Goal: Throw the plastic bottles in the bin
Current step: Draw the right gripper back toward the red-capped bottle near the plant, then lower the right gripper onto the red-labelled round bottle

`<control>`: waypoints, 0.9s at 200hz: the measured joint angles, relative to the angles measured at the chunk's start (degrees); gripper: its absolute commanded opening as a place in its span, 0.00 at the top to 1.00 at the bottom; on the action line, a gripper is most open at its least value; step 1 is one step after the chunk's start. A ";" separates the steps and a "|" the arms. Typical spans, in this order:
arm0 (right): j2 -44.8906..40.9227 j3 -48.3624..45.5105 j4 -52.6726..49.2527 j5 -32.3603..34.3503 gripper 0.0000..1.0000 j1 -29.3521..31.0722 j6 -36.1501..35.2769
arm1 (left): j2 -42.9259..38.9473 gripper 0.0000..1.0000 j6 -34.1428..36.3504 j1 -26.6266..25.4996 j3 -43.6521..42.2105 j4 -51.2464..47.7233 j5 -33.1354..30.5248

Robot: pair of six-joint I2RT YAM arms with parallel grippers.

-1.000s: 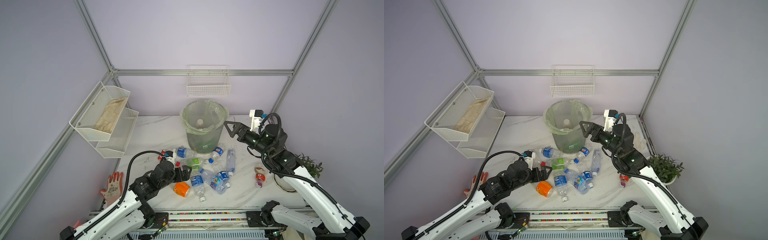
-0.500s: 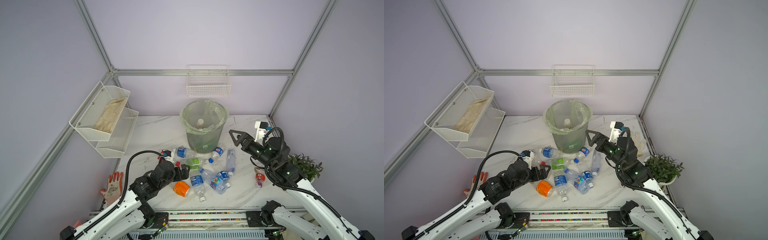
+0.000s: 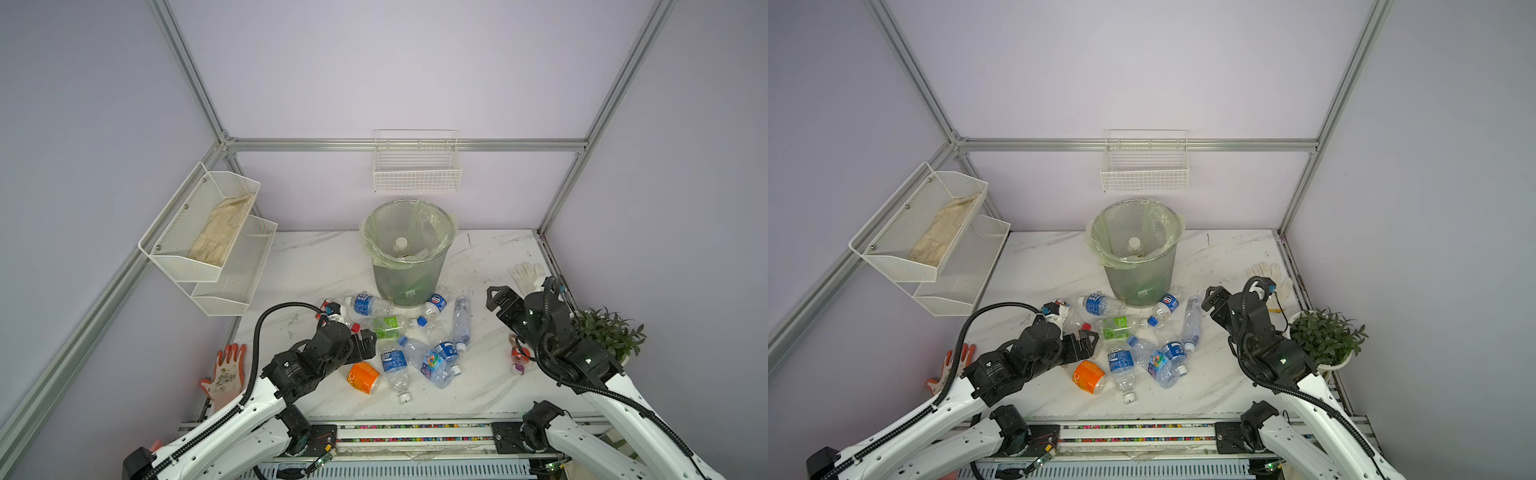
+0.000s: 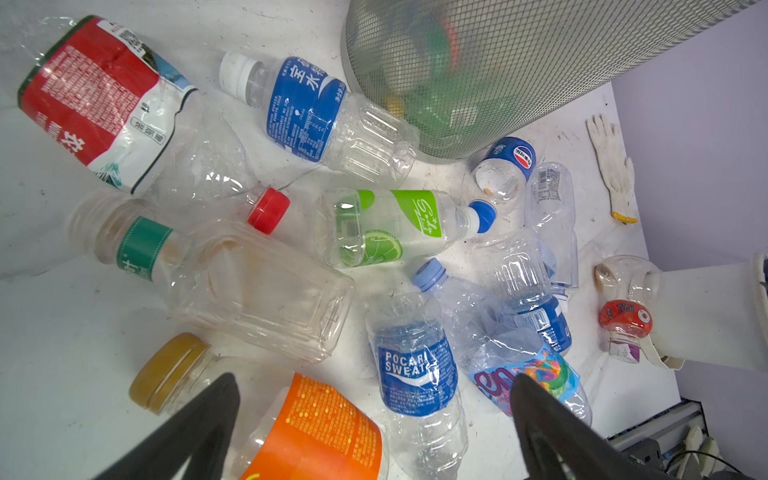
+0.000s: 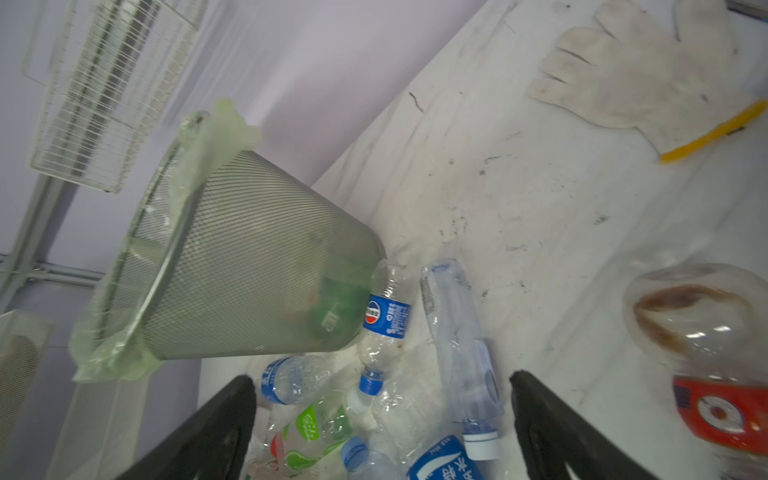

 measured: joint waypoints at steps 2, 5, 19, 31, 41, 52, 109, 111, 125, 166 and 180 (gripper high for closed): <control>0.28 -0.02 -0.48 0.35 0.03 0.00 0.28 | 0.02 0.00 -0.02 0.00 0.00 0.02 0.00; 0.74 -0.02 -1.11 0.74 0.02 0.00 0.52 | 0.07 0.00 -0.11 0.00 0.00 0.02 0.00; 2.71 -0.11 -3.93 2.54 0.03 0.00 2.45 | 0.13 0.00 -0.15 0.00 0.00 0.02 0.11; 4.61 -0.15 -6.82 4.26 0.03 0.00 4.85 | 0.11 0.00 -0.15 0.00 -0.02 0.02 0.17; 5.97 -0.28 -8.85 5.42 0.03 0.00 6.51 | 0.11 0.00 -0.15 0.00 -0.02 0.02 0.17; 7.74 -0.52 -11.13 6.54 0.02 0.00 8.31 | 0.07 0.00 -0.17 0.00 0.00 0.02 0.15; 13.57 -3.69 -16.39 9.68 0.03 0.00 13.51 | 0.00 0.00 -0.17 0.00 0.00 0.04 0.20; 13.62 -3.80 -16.46 9.79 0.02 0.00 13.62 | 0.00 0.00 -0.17 0.00 0.00 0.04 0.20; 13.97 -4.48 -16.87 10.32 0.02 0.00 14.38 | -0.02 0.00 -0.17 0.00 -0.02 0.04 0.22; 17.49 -5.31 -17.40 11.96 0.03 -1.68 15.72 | -0.63 0.00 -0.17 0.00 -0.02 0.07 0.22; 19.34 -5.31 -17.33 12.17 0.02 -2.99 15.72 | -0.83 0.00 -0.17 0.00 0.00 0.04 0.22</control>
